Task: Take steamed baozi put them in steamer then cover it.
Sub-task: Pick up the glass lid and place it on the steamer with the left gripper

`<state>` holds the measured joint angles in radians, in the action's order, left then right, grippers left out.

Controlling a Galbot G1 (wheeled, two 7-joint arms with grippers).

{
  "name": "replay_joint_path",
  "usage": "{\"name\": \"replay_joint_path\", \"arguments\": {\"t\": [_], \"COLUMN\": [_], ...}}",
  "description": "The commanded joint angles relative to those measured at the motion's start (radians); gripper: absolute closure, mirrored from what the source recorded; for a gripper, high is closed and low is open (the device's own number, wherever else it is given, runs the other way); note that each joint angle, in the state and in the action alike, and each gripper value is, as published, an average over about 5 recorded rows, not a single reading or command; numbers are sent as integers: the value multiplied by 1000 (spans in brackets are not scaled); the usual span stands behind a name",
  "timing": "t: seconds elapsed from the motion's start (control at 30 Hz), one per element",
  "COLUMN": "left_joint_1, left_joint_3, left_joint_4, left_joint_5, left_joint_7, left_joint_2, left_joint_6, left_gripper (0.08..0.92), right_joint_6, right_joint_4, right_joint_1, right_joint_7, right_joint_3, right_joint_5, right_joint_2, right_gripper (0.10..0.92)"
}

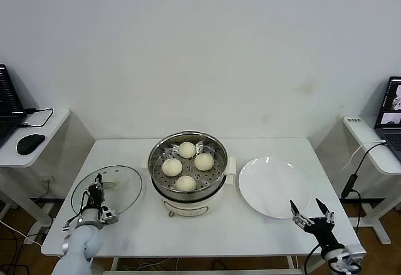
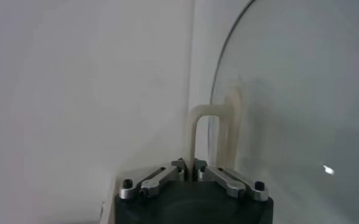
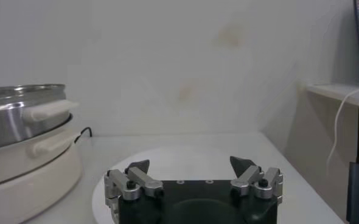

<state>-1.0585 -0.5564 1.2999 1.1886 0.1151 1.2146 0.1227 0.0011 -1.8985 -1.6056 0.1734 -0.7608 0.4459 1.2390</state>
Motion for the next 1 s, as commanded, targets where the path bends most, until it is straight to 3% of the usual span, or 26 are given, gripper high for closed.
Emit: {"name": "replay_joint_path", "arguments": {"t": [0.03, 0.4, 0.67, 0.87, 1.0], "left_joint_1": [-119, -199, -205, -191, -147], "left_joint_3": [-46, -106, -112, -52, 73], "left_joint_4": [245, 410, 603, 736, 772], "left_joint_5": [-4, -23, -8, -9, 52], "left_joint_7": [-46, -94, -169, -191, -210], "left_joint_2": [-23, -79, -65, -43, -42], "left_joint_6": [12, 65, 263, 301, 384], "left_gripper": [856, 856, 856, 856, 856], "right_joint_6": [-1, -26, -71, -74, -78], "right_joint_4": [-16, -58, -90, -89, -84], "right_joint_1": [17, 4, -18, -23, -24], "right_joint_7": [1, -7, -17, -16, -15], "right_joint_3": [1, 6, 1, -2, -5], "right_joint_5": [-1, -36, -86, -94, -98], "right_joint_2": [13, 17, 27, 29, 28], "right_gripper": [203, 203, 203, 203, 203]}}
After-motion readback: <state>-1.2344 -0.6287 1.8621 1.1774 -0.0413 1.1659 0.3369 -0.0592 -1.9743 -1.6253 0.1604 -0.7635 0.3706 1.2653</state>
